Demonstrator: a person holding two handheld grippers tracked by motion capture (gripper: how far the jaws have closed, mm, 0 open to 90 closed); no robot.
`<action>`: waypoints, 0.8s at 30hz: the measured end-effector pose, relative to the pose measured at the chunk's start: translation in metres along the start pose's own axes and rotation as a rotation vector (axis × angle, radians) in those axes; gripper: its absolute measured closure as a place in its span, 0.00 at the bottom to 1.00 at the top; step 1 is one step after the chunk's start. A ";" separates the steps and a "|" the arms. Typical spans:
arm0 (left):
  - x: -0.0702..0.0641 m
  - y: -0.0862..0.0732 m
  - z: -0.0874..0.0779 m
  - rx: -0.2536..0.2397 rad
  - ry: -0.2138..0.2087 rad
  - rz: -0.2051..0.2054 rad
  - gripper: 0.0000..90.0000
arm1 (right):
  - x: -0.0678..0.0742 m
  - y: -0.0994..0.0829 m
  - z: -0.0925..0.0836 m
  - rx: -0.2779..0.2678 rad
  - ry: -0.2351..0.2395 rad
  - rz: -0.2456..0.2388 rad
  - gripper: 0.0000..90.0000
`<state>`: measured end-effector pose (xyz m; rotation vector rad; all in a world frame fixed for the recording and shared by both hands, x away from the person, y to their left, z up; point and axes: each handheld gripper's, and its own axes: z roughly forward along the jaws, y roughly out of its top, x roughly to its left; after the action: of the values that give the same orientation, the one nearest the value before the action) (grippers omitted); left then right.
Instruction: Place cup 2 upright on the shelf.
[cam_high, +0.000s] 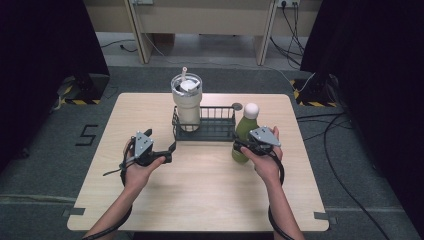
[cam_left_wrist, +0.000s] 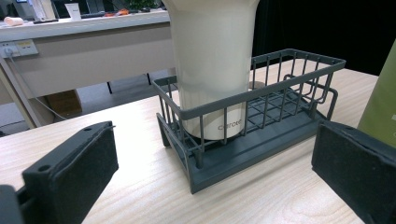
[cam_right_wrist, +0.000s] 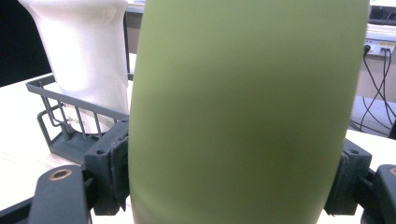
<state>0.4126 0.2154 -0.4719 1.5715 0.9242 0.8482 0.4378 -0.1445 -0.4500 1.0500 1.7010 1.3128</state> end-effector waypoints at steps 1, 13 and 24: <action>0.000 0.000 0.000 0.000 0.000 0.000 0.00 | 0.000 0.000 0.000 0.000 0.000 -0.002 0.24; -0.001 0.001 0.000 -0.003 0.003 0.001 0.00 | 0.001 0.013 -0.011 -0.032 -0.006 -0.005 0.24; -0.001 0.000 0.000 -0.002 0.005 0.001 0.00 | 0.003 0.029 -0.021 -0.077 0.003 0.003 0.24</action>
<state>0.4120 0.2148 -0.4714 1.5685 0.9255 0.8535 0.4225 -0.1459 -0.4173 1.0073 1.6382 1.3713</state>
